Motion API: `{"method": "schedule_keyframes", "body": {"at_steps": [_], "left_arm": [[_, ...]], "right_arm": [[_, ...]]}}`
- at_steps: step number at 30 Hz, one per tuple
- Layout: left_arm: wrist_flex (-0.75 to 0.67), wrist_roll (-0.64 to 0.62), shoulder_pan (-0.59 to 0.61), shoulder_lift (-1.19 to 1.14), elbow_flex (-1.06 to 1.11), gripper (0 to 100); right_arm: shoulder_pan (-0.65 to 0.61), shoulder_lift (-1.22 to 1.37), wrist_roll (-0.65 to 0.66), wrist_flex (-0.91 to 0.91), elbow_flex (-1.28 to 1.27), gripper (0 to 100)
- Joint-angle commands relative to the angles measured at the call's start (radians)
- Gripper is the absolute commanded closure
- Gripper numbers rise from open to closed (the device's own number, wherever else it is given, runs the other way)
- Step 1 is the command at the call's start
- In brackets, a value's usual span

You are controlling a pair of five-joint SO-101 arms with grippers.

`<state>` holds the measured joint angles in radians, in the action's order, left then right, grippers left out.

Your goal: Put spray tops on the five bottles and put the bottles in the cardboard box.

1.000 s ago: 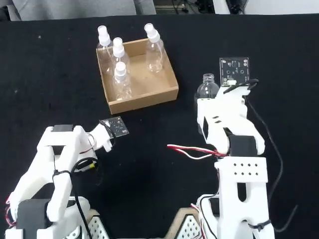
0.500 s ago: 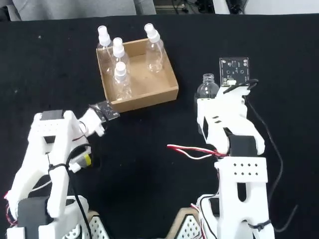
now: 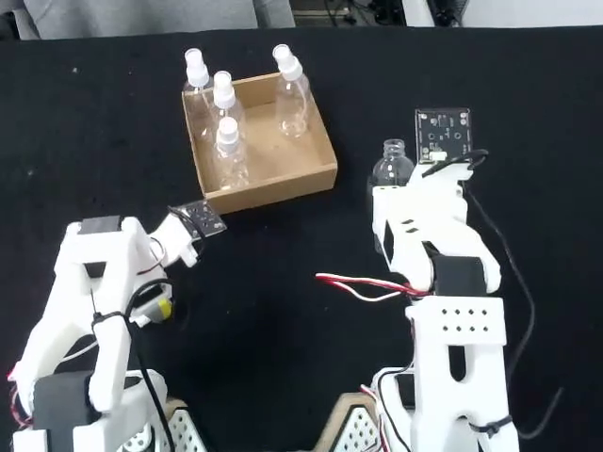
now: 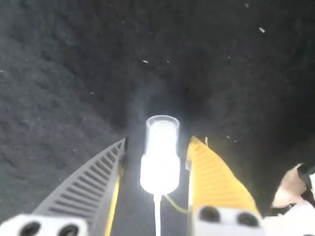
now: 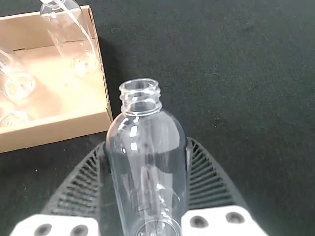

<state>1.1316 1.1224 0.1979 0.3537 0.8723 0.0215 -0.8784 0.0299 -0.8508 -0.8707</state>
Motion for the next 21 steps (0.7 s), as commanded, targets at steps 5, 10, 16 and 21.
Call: {"method": "schedule_keyframes", "body": {"at_steps": [5, 10, 16, 21], "left_arm": [[-0.048, 0.005, 0.002, 0.005, 0.021, 82], [-0.048, 0.005, 0.002, 0.005, 0.025, 82], [-0.048, 0.003, 0.001, 0.005, 0.025, 93], [-0.046, 0.003, 0.001, 0.008, 0.038, 95]], "right_arm": [[0.02, -0.035, 0.011, 0.029, 0.01, 96.6], [0.02, -0.035, 0.011, 0.029, 0.01, 96.6], [0.02, -0.035, 0.011, 0.029, 0.01, 96.6], [0.02, -0.035, 0.011, 0.029, 0.01, 96.6]]}}
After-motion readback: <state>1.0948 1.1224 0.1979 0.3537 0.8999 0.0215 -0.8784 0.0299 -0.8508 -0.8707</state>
